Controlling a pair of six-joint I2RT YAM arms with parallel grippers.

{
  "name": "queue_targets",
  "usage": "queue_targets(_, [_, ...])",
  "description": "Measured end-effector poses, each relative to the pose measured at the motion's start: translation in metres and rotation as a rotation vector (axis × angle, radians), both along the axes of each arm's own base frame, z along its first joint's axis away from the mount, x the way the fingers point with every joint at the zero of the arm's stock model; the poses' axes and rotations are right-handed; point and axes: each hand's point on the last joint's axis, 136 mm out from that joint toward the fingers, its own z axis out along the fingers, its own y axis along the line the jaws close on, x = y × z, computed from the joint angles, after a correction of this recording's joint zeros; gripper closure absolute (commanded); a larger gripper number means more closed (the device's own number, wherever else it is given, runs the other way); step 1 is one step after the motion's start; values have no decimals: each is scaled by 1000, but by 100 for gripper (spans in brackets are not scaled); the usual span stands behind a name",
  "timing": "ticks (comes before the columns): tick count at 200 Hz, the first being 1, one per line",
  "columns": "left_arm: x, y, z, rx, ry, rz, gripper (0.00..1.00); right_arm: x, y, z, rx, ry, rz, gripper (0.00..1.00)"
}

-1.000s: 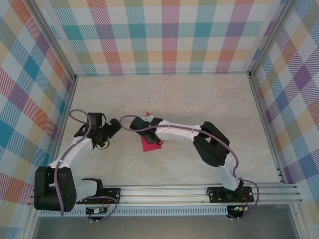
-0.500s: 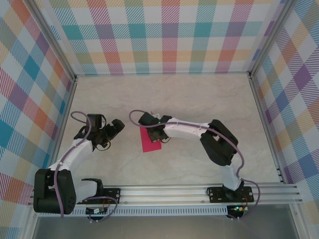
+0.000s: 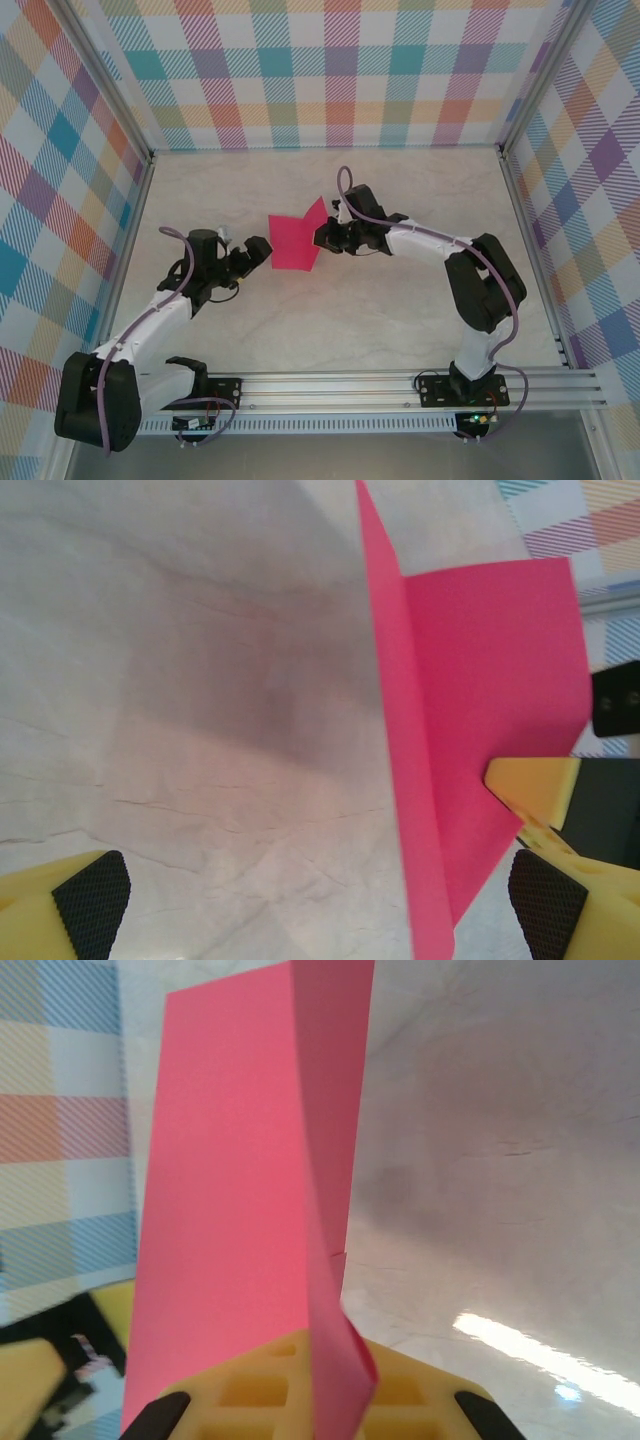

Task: Fold a paper plane with a square sheet of paper (pick it up from the middle)
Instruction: Pick up the paper from the center of the table, then turn over the paper at the center of the table.

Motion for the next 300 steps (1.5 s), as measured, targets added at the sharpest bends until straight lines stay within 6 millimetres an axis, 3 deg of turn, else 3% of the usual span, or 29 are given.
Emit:
queue_targets(18, [-3, -11, 2, -39, -11, -21, 4, 4, 2, 9, 61, 22, -9, 92])
queue_targets(31, [-3, -17, 4, -60, -20, -27, 12, 5, 3, 13, 88, 27, -12, 92])
queue_targets(83, [1, -36, 26, -128, -96, -59, 55, 3, 5, 15, 115, 57, -17, 92])
queue_targets(109, [2, -39, 32, -137, -125, -65, 81, 2, 4, 11, 111, 68, -20, 92])
queue_targets(131, [3, -39, 36, -135, -144, -63, 95, 1, 4, 10, 109, 70, -20, 89])
queue_targets(149, [2, -41, 36, -110, -157, -75, 99, -1, 3, 7, 104, 77, -20, 79])
queue_targets(180, [3, -43, 36, 15, -152, -110, 100, -8, -6, -12, 59, 99, -27, 50])
queue_targets(219, [11, -54, 32, 208, -174, -225, 100, -17, -37, -36, -92, 82, -87, 33])
queue_targets(275, [3, -87, -12, 437, -182, -509, 100, 0, -96, 1, -216, -90, -234, 20])
queue_targets(300, [-12, -107, -22, 444, -219, -657, 99, 4, -110, 4, -258, -119, -269, 19])
